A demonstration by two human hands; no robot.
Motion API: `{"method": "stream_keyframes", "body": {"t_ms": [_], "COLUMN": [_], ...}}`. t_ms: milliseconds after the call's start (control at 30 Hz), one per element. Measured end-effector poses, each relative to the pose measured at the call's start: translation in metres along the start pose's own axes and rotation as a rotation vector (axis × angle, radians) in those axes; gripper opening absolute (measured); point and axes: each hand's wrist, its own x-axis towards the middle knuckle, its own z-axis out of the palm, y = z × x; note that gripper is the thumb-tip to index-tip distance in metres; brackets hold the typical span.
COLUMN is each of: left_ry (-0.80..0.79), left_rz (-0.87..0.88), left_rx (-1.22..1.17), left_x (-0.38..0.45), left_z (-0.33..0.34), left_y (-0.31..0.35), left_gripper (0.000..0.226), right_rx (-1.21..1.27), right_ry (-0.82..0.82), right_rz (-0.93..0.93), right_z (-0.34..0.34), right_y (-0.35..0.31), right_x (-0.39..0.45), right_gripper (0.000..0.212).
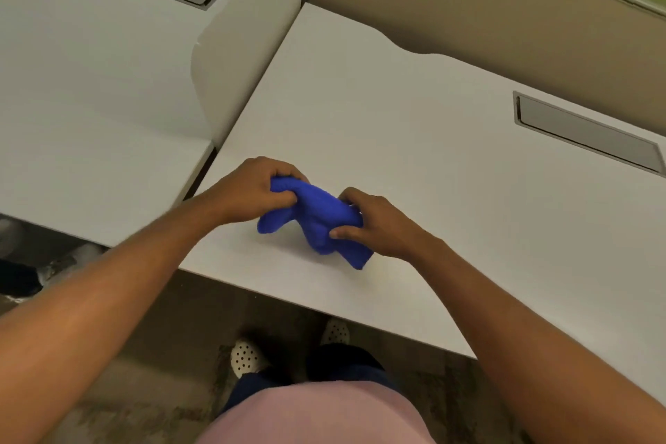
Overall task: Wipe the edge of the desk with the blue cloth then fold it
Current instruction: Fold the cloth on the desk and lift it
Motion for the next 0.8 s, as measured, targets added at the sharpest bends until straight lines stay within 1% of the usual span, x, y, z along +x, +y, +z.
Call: {"method": "stream_keyframes", "body": {"t_ms": [33, 67, 167, 233, 300, 433, 567, 667, 800], "left_ry": [-0.067, -0.127, -0.275, -0.357, -0.405, -0.453, -0.472, -0.427, -0.338], "left_rz": [-0.011, -0.020, -0.051, -0.065, -0.062, -0.050, -0.006, 0.020, 0.063], "left_rx": [-0.006, -0.013, -0.129, -0.191, -0.168, -0.088, 0.122, 0.224, 0.299], "left_x": [0.009, 0.018, 0.044, 0.063, 0.083, 0.128, 0.176, 0.215, 0.271], "left_z": [-0.004, -0.007, -0.008, -0.003, 0.007, 0.028, 0.047, 0.058, 0.069], "left_y": [0.007, 0.014, 0.028, 0.038, 0.049, 0.075, 0.102, 0.118, 0.139], "left_gripper": [0.032, 0.031, 0.024, 0.026, 0.029, 0.035, 0.037, 0.035, 0.033], "right_rx": [0.038, 0.055, 0.145, 0.200, 0.240, 0.227, 0.171, 0.123, 0.096], "right_ry": [-0.011, -0.022, -0.084, -0.131, -0.156, -0.120, -0.064, -0.028, 0.072], "right_rz": [0.016, 0.026, 0.042, 0.053, 0.077, 0.091, 0.100, 0.087, 0.088], "right_z": [-0.010, -0.022, -0.063, -0.089, -0.111, -0.143, -0.170, -0.197, -0.240], "right_y": [0.006, 0.012, 0.031, 0.047, 0.066, 0.104, 0.144, 0.174, 0.210], "right_x": [-0.003, -0.007, -0.019, -0.027, -0.033, -0.038, -0.036, -0.028, -0.009], "right_gripper": [0.029, 0.027, 0.030, 0.026, 0.020, 0.018, 0.017, 0.018, 0.018]}}
